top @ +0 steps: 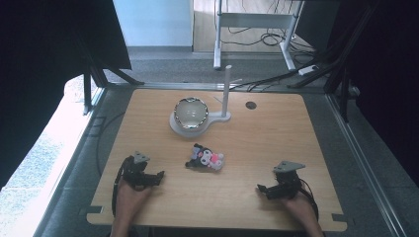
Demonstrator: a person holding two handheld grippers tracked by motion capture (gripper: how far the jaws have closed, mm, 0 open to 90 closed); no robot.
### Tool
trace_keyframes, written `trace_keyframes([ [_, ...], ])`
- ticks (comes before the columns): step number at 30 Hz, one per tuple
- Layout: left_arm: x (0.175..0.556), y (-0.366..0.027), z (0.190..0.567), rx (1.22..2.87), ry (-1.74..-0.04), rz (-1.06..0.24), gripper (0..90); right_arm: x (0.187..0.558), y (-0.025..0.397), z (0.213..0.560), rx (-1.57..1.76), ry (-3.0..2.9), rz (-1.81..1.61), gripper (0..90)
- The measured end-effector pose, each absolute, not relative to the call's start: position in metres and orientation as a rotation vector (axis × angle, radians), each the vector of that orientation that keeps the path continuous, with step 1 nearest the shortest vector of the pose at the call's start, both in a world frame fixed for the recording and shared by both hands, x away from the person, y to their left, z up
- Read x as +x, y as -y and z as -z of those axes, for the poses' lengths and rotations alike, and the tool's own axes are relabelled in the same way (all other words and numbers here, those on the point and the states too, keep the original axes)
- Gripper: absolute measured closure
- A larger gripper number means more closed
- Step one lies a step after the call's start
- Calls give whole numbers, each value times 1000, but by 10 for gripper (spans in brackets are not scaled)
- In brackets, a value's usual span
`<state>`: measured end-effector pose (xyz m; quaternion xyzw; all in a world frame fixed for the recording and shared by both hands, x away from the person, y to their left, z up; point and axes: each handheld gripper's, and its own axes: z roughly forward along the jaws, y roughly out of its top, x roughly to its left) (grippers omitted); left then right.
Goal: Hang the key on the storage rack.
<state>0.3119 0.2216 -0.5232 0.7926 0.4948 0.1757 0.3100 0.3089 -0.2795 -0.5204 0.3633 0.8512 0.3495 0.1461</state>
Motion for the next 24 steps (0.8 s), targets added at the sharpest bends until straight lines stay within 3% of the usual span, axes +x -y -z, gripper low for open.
trace_keyframes([
  [24, 312, -221, 523, 2091, -1309, -466, 31, 313, 278, 518, 1033, -2486, -969, 0],
])
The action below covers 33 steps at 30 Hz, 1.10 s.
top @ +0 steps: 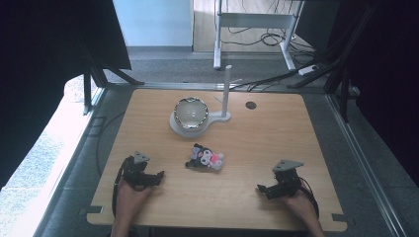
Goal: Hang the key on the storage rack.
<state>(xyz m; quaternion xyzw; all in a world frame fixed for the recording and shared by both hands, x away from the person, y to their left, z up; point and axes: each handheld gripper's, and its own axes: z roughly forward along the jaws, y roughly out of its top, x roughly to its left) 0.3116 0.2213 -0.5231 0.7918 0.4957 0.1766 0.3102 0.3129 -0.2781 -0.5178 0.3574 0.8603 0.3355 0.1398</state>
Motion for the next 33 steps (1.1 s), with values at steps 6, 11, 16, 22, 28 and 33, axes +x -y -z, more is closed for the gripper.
trace_keyframes([
  [6, 312, -221, 523, 2091, -1309, -467, 31, 315, 276, 512, 1001, -2506, -959, 0],
  [11, 312, -221, 523, 2091, -1309, -466, 31, 321, 274, 506, 982, -2526, -955, 0],
  [16, 312, -221, 523, 2091, -1309, -467, 30, 327, 269, 502, 952, -2556, -950, 0],
  [22, 312, -221, 523, 2091, -1309, -467, 31, 335, 264, 498, 925, -2573, -941, 0],
  [28, 312, -221, 523, 2091, -1309, -467, 31, 345, 258, 492, 897, -2592, -931, 0],
  [33, 312, -221, 523, 2091, -1309, -466, 31, 351, 249, 486, 849, -2621, -923, 0],
])
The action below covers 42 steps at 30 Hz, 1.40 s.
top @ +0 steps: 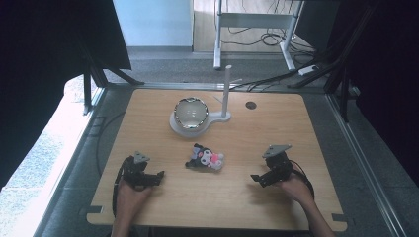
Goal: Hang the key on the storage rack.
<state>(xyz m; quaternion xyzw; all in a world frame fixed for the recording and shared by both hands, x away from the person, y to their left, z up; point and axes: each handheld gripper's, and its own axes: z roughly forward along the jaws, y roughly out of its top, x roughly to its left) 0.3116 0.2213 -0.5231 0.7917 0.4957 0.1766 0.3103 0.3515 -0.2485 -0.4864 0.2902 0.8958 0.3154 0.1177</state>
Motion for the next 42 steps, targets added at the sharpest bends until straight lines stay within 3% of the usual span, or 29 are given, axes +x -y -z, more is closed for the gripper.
trace_keyframes([
  [33, 312, -221, 523, 2092, -1309, -466, 31, 396, 147, 472, 602, -2909, -699, 27],
  [42, 312, -221, 523, 2092, -1309, -466, 31, 402, 115, 470, 507, -2974, -582, 72],
])
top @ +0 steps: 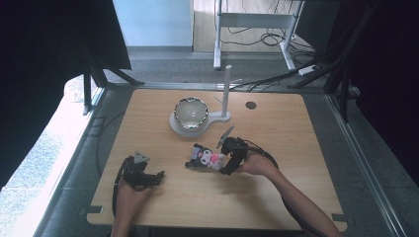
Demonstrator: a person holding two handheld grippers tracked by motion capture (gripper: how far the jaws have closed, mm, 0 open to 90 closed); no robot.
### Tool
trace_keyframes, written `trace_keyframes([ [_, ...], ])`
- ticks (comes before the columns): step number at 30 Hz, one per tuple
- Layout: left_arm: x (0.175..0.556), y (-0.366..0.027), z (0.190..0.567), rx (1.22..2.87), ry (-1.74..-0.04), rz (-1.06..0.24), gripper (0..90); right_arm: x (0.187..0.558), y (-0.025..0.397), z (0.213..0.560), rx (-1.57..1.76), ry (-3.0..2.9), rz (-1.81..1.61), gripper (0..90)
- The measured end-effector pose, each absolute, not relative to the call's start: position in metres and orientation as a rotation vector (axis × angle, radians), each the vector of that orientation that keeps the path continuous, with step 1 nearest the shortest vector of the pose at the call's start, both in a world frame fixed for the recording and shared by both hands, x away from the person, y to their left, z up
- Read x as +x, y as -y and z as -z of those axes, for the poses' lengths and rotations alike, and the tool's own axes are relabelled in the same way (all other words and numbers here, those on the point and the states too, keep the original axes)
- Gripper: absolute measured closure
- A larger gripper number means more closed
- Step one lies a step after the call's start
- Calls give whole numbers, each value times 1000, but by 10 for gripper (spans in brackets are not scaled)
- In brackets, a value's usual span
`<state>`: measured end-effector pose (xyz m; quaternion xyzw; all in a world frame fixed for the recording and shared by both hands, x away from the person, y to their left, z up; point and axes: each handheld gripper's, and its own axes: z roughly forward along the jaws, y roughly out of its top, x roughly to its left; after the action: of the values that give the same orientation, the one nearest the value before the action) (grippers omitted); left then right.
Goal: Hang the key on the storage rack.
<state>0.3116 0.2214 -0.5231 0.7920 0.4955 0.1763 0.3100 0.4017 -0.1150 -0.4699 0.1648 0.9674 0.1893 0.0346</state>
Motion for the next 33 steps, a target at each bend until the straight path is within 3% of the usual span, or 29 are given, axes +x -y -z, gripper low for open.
trace_keyframes([
  [18, 312, -221, 523, 2092, -1309, -465, 31, 419, 53, 474, 393, -3075, -265, 182],
  [21, 312, -221, 523, 2092, -1309, -465, 30, 423, 46, 475, 378, -3081, -214, 232],
  [26, 312, -221, 523, 2093, -1308, -466, 31, 424, 39, 477, 334, -3109, -152, 393],
  [33, 312, -221, 523, 2092, -1308, -466, 31, 424, 44, 465, 310, -3083, -196, 436],
])
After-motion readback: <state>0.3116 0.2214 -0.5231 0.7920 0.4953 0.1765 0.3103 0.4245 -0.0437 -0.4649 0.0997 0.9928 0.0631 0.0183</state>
